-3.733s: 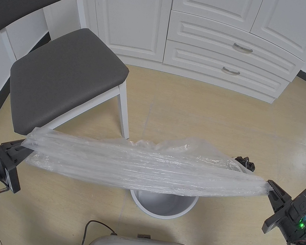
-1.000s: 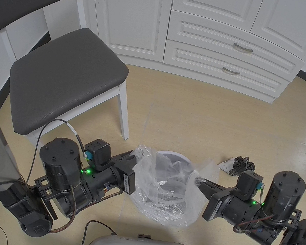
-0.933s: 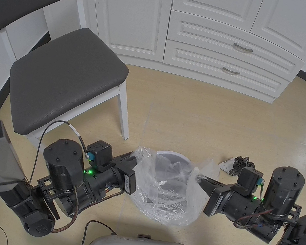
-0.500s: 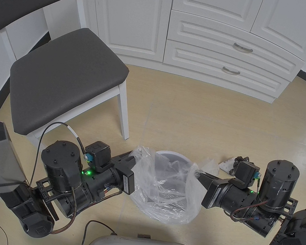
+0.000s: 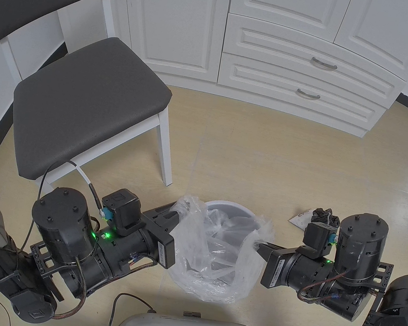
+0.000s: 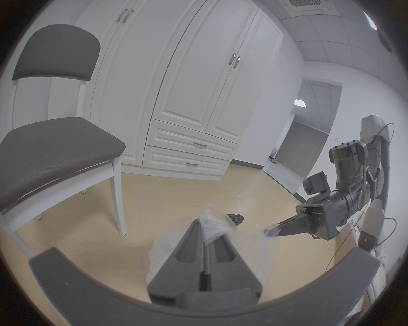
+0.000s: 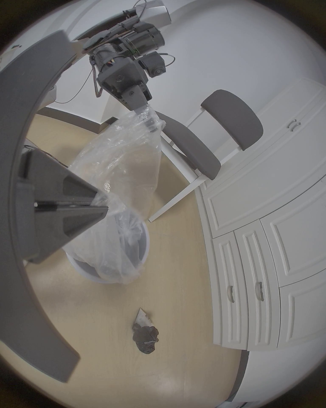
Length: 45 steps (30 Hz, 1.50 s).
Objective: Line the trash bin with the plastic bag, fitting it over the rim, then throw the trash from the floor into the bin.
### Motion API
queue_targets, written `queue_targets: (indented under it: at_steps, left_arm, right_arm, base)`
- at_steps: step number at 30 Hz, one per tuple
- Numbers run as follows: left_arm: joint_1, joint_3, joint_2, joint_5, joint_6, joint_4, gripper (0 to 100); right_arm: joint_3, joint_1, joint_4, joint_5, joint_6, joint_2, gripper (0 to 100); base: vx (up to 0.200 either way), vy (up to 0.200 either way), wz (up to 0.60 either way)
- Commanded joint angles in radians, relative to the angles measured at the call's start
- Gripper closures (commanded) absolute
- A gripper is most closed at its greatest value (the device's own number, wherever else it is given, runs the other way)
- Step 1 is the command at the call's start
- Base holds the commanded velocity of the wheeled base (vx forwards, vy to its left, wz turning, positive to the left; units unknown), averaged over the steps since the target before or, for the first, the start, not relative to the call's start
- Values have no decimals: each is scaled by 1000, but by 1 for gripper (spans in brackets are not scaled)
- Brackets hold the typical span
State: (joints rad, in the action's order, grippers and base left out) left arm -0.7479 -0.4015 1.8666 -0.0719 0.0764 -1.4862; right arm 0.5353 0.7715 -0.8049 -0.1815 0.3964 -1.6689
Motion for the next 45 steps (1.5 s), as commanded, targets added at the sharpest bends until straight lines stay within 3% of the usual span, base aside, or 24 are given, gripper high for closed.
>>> queue_targets:
  at_steps: [1, 6, 13, 19, 21, 26, 33, 45]
  left_arm:
    - [-7, 0, 22, 1, 0, 1, 100]
    - [1, -11, 77, 4, 5, 0, 100]
    - [-1, -62, 189, 4, 52, -43, 100]
    - [58, -221, 329, 14, 102, -42, 100]
    - [76, -267, 375, 30, 106, -43, 100]
    - [79, -372, 471, 66, 233, -45, 100]
    - [82, -451, 537, 89, 332, -45, 100]
    - [85, -464, 582, 95, 341, -46, 100]
  right_arm:
    - [43, 0, 62, -7, 16, 5, 100]
    - [92, -12, 167, -9, 58, -12, 100]
    - [112, -66, 159, -7, 70, -77, 100]
    - [132, -103, 154, 4, 91, -109, 100]
    - [133, -103, 139, 4, 105, -126, 100]
    - [124, -103, 53, 4, 118, -199, 100]
    - [124, -112, -65, -4, 142, -285, 100]
    - [120, -113, -255, -4, 173, -416, 100]
  base:
    - [0, 0, 0]
    - [0, 0, 0]
    - [0, 0, 0]
    - [0, 0, 0]
    - [0, 0, 0]
    - [0, 0, 0]
    - [0, 0, 0]
    - [0, 0, 0]
